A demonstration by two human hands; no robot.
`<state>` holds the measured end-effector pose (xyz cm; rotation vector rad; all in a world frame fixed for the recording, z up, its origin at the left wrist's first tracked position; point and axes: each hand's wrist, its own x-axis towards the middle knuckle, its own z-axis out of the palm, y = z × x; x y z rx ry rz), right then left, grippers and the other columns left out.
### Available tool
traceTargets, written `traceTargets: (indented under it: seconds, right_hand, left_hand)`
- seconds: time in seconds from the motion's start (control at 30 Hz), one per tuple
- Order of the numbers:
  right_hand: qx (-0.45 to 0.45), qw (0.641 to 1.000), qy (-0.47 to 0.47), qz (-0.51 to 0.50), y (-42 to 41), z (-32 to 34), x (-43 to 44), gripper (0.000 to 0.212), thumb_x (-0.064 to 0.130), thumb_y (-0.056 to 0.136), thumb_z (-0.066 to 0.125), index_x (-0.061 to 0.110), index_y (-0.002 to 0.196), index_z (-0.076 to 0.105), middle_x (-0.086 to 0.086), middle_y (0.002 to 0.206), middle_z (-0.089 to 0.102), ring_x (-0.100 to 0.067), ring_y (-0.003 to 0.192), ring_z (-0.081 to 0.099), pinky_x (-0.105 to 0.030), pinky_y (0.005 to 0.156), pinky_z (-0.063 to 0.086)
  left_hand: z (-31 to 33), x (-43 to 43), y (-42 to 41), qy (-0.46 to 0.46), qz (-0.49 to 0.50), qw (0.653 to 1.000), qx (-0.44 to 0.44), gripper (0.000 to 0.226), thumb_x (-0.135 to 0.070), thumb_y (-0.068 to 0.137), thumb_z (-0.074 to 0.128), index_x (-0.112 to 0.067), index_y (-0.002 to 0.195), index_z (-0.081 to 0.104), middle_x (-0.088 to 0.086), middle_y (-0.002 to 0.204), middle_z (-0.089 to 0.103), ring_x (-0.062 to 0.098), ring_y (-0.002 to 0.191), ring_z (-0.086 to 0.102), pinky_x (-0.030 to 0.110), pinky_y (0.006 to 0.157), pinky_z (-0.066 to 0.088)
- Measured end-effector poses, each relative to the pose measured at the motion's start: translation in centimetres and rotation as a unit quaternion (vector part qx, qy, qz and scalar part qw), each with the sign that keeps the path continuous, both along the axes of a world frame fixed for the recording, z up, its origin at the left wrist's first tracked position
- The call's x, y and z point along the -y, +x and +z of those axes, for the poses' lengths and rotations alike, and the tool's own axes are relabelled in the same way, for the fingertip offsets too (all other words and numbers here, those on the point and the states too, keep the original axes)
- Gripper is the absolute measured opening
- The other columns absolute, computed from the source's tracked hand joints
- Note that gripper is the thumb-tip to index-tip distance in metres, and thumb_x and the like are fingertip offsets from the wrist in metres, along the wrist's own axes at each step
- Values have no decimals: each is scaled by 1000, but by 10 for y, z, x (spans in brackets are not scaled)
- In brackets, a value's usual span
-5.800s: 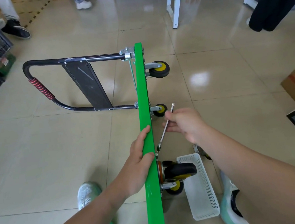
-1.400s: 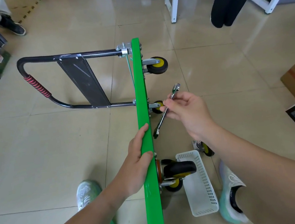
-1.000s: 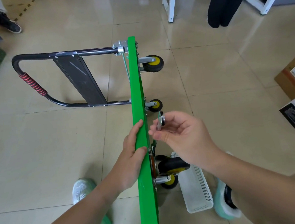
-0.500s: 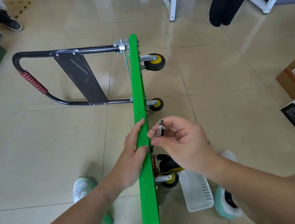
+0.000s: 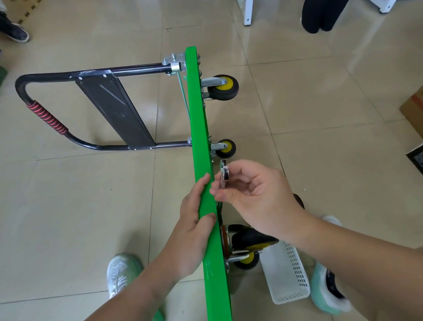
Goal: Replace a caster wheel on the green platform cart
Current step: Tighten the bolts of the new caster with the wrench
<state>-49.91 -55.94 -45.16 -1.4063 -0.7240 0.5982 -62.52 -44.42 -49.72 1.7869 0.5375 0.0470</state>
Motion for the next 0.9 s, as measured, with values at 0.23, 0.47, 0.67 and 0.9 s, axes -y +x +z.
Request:
traceTargets:
  seconds: [0.23,0.47,0.67,0.9]
  right_hand:
    - [-139,978,-133,-77,38,-6,-23,14,0,88,72,11,91,65,-4,75,73,-22,77,75,-40,76,62]
    - [-234,954,-165,-85,54,-16,-30,7,0,90,70,4,92,64,-10,85,69,-21,72,74,-37,73,63]
    - [-164,975,-57,-136,55,19,-14,14,-4,88,70,6,95,64,-10,85,74,-21,77,75,-33,75,63]
    - [-33,999,-20,-30,13,18,18,31,-12,76,77,12,94,70,-5,87,76,-20,85,74,-33,85,60]
  left_hand:
    - [-2,1,-1,-13,-1,1000,3,72,-31,89,43,-61,150,19,-37,151,25,-21,139,26,5,109,23]
    - [1,-1,-1,-13,-10,1000,-2,71,-32,90,42,-62,149,18,-39,149,23,-29,132,25,-5,100,22]
    - [1,0,-2,-7,-5,1000,1,70,-35,90,42,-65,149,18,-39,153,21,-20,141,22,11,115,21]
    - [-2,0,-1,-3,2,1000,10,74,-51,81,43,-66,150,19,-18,163,28,5,149,32,45,125,28]
